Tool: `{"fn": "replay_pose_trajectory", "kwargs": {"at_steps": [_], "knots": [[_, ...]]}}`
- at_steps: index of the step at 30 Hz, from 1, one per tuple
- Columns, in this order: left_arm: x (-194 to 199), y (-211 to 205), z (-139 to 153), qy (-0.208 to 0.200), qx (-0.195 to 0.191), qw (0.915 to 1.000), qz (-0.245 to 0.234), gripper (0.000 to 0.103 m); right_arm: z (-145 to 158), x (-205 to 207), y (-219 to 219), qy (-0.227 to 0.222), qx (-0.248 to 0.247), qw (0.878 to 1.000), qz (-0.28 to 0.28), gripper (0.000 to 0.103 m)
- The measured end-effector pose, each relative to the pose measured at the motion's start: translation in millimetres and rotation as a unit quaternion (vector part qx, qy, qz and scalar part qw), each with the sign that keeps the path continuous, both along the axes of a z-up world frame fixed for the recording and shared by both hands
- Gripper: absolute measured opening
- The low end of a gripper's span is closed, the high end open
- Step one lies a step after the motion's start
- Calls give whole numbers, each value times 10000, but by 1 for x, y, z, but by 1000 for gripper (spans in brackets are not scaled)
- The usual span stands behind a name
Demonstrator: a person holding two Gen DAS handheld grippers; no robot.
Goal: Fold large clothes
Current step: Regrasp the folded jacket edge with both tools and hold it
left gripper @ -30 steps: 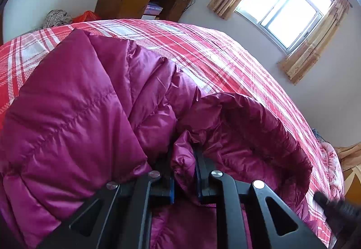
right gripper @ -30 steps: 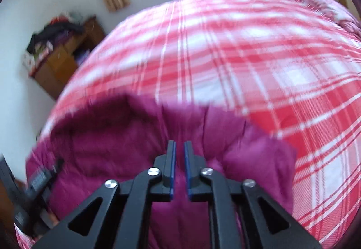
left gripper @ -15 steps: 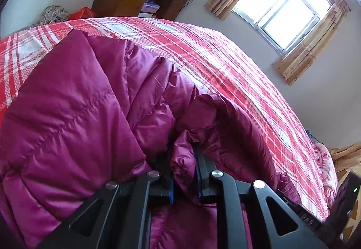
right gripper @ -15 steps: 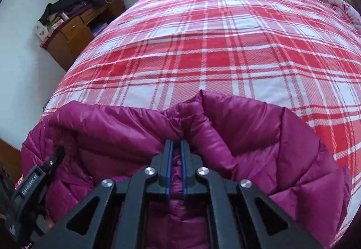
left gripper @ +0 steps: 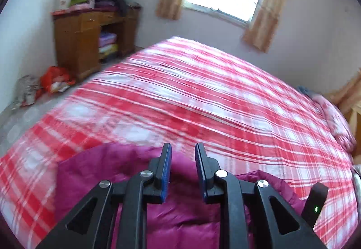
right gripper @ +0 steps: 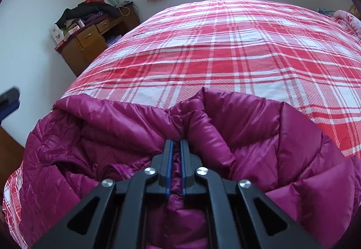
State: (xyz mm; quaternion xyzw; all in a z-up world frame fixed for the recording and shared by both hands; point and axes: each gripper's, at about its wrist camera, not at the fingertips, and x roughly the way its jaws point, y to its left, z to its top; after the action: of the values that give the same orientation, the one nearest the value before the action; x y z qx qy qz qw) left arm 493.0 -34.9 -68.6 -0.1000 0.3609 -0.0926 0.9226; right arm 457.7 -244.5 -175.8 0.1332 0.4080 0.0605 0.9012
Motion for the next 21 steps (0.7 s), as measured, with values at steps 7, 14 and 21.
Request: {"fn": "replay_pose_trajectory", "kwargs": {"at_steps": [7,14,21], "knots": [[26,0,-83,847,1090,9903,132,22,-4,-1,-11,-10,458,9989,29,6],[3,26,-100,460,268,9984,204,22,-2,-1,-11,8,576,9983,-13,5],[5,21,-99,424,293,9985,195,22,44,0,9,-229,94,9996,-125,23]]}}
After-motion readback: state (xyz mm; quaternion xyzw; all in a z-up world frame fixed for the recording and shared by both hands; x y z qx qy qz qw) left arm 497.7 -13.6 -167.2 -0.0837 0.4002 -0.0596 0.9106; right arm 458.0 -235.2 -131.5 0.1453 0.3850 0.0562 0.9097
